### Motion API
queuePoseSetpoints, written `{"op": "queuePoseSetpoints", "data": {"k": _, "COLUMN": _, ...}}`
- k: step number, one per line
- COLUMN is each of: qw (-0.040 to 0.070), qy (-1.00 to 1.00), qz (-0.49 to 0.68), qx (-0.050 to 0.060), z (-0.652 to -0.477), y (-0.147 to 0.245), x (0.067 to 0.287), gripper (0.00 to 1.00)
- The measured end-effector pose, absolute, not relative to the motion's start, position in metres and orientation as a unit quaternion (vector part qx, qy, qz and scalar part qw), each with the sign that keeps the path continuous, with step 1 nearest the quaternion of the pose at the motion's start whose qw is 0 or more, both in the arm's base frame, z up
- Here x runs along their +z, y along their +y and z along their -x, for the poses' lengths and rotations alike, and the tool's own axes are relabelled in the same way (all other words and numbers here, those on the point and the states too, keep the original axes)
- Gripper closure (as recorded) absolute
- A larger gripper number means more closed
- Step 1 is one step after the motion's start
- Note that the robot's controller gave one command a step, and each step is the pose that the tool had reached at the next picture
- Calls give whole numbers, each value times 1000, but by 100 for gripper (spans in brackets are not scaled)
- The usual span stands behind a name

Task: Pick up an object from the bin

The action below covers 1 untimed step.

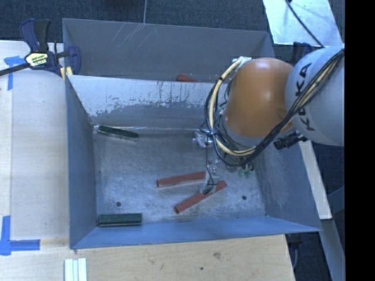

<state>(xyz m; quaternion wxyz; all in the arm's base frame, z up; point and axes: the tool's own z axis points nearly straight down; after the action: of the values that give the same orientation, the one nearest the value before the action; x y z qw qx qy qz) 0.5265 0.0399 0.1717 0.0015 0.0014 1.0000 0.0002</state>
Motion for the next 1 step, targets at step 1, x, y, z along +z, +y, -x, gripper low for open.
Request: {"op": "queuePoseSetpoints", "data": {"k": 1, "qw": -1, "qy": 998, "qz": 59, "qx": 0, "z": -557, "y": 44, "x": 66, "gripper": 0}}
